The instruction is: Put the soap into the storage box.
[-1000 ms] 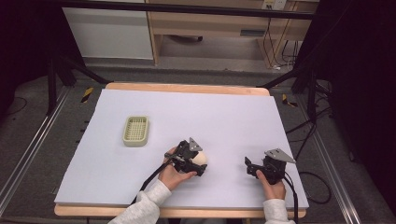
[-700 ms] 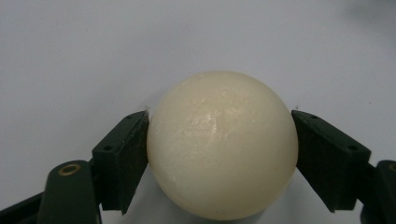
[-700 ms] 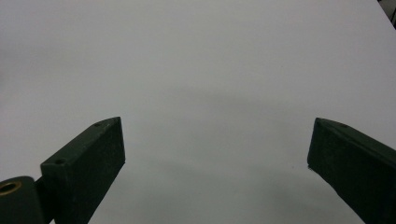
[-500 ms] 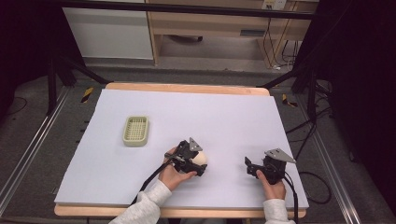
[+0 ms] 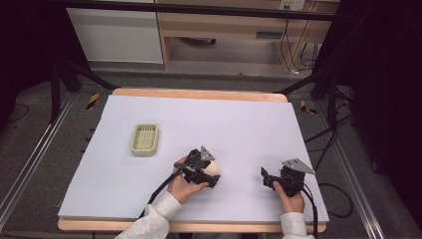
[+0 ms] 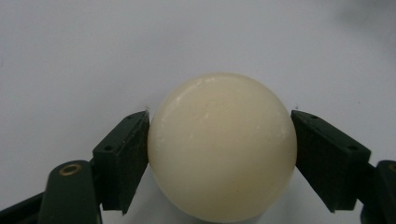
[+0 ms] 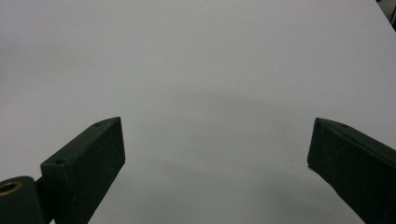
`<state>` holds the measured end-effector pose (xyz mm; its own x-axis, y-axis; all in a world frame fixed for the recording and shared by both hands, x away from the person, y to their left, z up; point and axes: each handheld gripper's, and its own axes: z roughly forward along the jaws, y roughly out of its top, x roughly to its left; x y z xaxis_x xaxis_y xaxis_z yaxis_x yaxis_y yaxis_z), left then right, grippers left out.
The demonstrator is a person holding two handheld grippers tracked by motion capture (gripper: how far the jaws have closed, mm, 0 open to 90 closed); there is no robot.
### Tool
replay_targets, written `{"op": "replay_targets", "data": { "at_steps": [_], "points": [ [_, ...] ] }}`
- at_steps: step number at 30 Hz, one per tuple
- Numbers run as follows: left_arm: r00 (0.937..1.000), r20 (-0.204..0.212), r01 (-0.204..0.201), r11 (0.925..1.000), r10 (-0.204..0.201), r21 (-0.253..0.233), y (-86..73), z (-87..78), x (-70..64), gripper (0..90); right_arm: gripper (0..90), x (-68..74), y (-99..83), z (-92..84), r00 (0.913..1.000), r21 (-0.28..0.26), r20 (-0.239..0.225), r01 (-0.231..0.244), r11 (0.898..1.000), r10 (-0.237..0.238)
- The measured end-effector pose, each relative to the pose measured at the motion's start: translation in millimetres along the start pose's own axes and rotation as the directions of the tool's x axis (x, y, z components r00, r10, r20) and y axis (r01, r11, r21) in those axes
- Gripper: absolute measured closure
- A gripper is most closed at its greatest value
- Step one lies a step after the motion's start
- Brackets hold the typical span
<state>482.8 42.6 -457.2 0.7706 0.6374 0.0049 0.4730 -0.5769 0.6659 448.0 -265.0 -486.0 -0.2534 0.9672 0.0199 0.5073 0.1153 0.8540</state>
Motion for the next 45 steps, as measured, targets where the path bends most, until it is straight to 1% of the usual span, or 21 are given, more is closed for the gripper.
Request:
{"op": "replay_targets", "data": {
  "at_steps": [8, 15, 19, 28, 33, 37, 45],
  "points": [
    [1.0, -0.001, -0.008, 1.0, 0.008, 0.004, 0.1, -3.1, 0.5, 22.1, 4.4, 0.0, 0.0, 0.0, 1.0, 0.001, -0.001, 0.0, 1.0, 0.0],
    [1.0, -0.001, -0.004, 0.9998, 0.004, 0.022, -0.6, 6.9, -0.4, 22.1, 4.5, 0.0, 0.0, 0.0, 1.0, 0.001, -0.002, 0.0, 1.0, 0.0],
    [1.0, 0.006, -0.004, 0.9999, 0.003, 0.016, -0.4, 8.4, -1.0, 22.1, 4.4, -0.2, 0.0, 0.1, 1.0, 0.001, -0.004, -0.002, 1.0, 0.002],
    [1.0, -0.003, 0.001, 1.0, -0.001, 0.003, -1.8, 8.5, -1.5, 21.6, 4.4, -0.1, 0.0, 0.0, 1.0, 0.001, -0.003, -0.001, 1.0, 0.001],
    [1.0, 0.001, 0.001, 1.0, -0.001, 0.002, -2.2, 9.1, -0.9, 21.0, 4.4, -0.1, 0.0, 0.0, 1.0, 0.0, -0.003, 0.0, 1.0, 0.0],
    [1.0, -0.006, -0.002, 1.0, 0.003, 0.008, -2.6, 10.5, -1.4, 20.3, 4.4, -0.1, 0.0, 0.0, 1.0, 0.001, -0.004, -0.001, 1.0, 0.001],
    [1.0, 0.0, 0.0, 0.9999, 0.0, 0.013, -3.1, 12.3, -1.3, 21.9, 4.4, -0.1, 0.0, 0.0, 1.0, 0.002, -0.003, -0.002, 1.0, 0.002]
  ]
}}
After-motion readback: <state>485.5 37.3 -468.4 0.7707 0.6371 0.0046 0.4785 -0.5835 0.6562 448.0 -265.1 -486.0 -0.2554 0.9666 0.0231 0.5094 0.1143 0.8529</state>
